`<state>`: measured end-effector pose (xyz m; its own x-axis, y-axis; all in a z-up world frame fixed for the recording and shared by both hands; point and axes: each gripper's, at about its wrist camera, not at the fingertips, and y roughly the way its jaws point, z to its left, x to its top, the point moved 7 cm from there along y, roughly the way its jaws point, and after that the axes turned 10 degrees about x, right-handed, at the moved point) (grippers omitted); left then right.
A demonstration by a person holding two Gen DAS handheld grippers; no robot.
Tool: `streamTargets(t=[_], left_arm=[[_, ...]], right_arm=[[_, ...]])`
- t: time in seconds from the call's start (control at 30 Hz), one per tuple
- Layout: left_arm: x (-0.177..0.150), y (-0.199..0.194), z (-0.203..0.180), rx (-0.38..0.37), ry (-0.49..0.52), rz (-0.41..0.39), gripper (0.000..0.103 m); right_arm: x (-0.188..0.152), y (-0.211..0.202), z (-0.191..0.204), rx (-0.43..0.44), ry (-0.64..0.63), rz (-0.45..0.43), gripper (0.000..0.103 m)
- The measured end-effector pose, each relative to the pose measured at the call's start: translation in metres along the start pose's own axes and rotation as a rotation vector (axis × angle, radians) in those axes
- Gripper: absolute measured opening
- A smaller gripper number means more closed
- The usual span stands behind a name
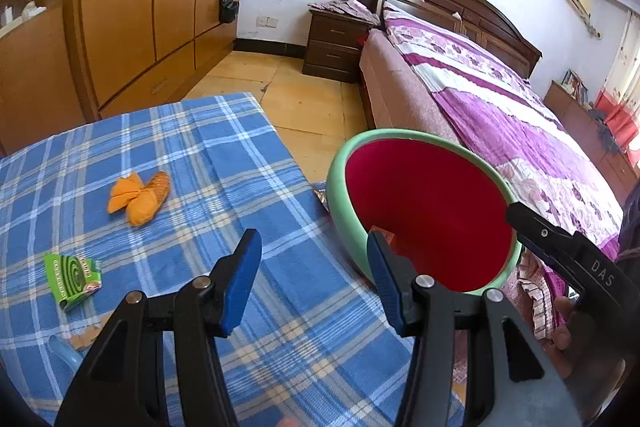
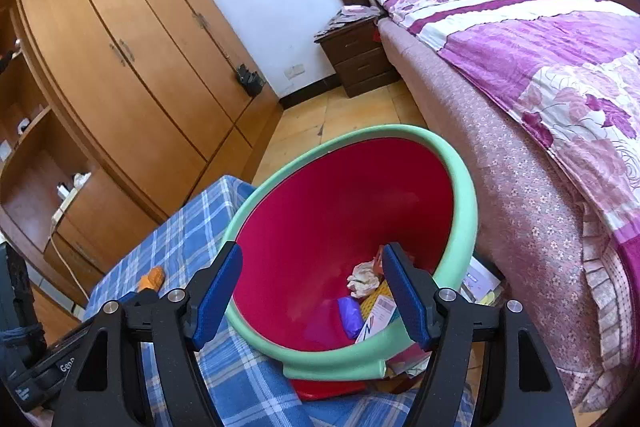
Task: Collect trash
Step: 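Move both open tools back over the table items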
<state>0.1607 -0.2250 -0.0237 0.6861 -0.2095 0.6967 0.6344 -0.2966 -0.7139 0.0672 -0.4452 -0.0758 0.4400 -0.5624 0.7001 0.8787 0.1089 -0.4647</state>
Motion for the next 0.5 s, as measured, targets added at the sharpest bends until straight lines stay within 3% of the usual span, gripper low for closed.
streamTargets(t=[0.5], left_arm=[[-0.012, -0.041, 0.06, 0.085, -0.07, -0.019, 0.056]], right_arm=[[-0.015, -0.015, 0.037, 0.021, -0.063, 0.007, 0.077]])
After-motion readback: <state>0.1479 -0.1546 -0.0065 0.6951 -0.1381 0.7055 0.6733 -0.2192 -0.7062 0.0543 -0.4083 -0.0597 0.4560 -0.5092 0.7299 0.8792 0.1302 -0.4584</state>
